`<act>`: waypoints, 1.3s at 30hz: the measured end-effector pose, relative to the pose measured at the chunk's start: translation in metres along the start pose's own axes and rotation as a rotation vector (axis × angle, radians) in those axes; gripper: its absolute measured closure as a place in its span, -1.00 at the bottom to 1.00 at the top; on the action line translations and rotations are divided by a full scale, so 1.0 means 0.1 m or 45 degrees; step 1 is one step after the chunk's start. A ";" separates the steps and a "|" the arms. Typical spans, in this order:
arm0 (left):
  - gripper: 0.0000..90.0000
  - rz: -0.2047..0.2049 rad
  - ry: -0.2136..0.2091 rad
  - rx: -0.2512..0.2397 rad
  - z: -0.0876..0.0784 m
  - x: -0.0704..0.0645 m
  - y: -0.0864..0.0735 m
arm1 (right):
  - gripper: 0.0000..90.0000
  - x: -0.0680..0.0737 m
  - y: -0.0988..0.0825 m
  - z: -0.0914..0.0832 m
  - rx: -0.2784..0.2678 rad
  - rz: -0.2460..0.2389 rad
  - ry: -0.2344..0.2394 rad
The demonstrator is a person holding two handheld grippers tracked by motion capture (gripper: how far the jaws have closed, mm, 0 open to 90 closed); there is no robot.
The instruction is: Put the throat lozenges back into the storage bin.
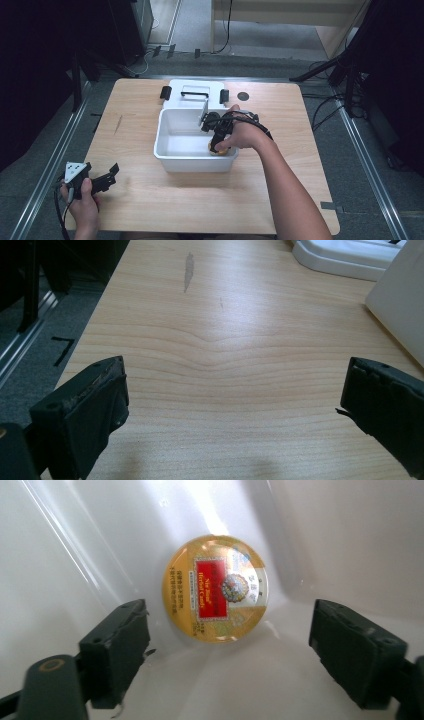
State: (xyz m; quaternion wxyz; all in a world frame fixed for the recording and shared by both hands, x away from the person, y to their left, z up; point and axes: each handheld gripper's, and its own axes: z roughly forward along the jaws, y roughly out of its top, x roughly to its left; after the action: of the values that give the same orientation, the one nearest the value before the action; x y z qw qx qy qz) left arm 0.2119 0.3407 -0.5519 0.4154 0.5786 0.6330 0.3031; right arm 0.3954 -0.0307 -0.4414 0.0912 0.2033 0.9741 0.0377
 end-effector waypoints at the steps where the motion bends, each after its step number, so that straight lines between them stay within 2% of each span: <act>1: -1.00 0.003 0.000 0.000 0.00 0.00 0.00 | -0.68 0.00 0.00 0.00 0.007 0.006 0.004; 6: -1.00 0.002 -0.001 0.000 0.00 0.00 0.00 | -0.67 0.00 0.00 -0.01 -0.004 0.025 0.002; 12: -1.00 0.002 0.001 0.001 0.00 0.00 0.00 | -0.56 -0.03 -0.02 -0.12 -0.062 0.043 0.019; 15: -1.00 0.002 0.000 -0.004 0.00 0.00 0.00 | -0.44 -0.06 -0.06 -0.24 -0.113 0.087 0.022; 20: -1.00 0.001 0.001 -0.002 0.00 0.00 0.00 | -0.34 -0.06 -0.09 -0.39 -0.155 0.114 0.034; 30: -1.00 0.006 -0.001 -0.005 0.00 0.00 0.00 | -0.32 -0.08 -0.18 -0.69 -0.210 0.152 0.043; 33: -1.00 0.007 -0.002 -0.003 0.00 0.00 0.00 | -0.33 -0.10 -0.26 -0.83 -0.236 0.195 0.062; 39: -1.00 0.006 -0.002 -0.003 0.00 0.00 0.00 | -0.34 -0.17 -0.41 -0.94 -0.244 0.248 0.053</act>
State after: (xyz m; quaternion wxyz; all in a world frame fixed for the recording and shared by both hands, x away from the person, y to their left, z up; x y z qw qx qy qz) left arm 0.2120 0.3408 -0.5519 0.4158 0.5799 0.6311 0.3042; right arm 0.3764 -0.0780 -0.3507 0.0859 0.2865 0.9433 0.1436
